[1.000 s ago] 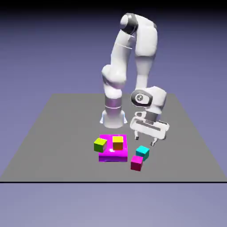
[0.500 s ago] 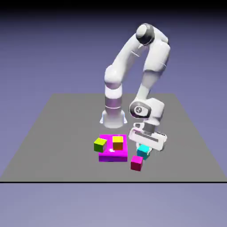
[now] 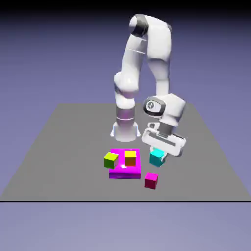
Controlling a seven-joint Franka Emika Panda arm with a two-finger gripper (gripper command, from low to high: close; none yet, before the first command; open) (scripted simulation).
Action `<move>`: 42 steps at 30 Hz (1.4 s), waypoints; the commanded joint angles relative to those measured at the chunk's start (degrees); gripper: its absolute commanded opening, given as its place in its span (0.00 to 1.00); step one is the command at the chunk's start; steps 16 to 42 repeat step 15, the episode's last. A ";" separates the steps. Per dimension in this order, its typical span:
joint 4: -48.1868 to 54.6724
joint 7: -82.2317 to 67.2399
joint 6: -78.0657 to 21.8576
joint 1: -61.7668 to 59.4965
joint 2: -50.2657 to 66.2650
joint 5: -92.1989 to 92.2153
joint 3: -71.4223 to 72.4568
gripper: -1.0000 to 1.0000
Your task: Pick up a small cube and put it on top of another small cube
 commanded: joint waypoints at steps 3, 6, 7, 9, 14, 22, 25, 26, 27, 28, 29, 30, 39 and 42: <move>0.60 -1.14 3.05 -6.22 -3.05 2.29 6.03 0.00; 1.20 -2.29 6.17 -12.44 -6.10 4.58 12.06 0.00; 1.40 -2.67 7.21 -14.52 -7.12 5.34 14.07 0.00; 1.80 -3.43 9.28 -18.67 -9.15 6.87 18.10 0.00; 2.37 -4.51 12.21 -24.52 -12.02 9.02 23.77 1.00; 2.17 -4.13 11.18 -22.45 -11.00 8.26 21.76 1.00; 2.17 -4.13 11.18 -22.45 -11.00 8.26 21.76 1.00; 2.17 -4.13 11.18 -22.45 -11.00 8.26 21.76 1.00; 2.17 -4.13 11.18 -22.45 -11.00 8.26 21.76 1.00; 2.17 -4.13 11.18 -22.45 -11.00 8.26 21.76 1.00; 2.17 -4.13 11.18 -22.45 -11.00 8.26 21.76 1.00; 2.17 -4.13 11.18 -22.45 -11.00 8.26 21.76 1.00; 2.17 -4.13 11.18 -22.45 -11.00 8.26 21.76 1.00; 2.17 -4.13 11.18 -22.45 -11.00 8.26 21.76 1.00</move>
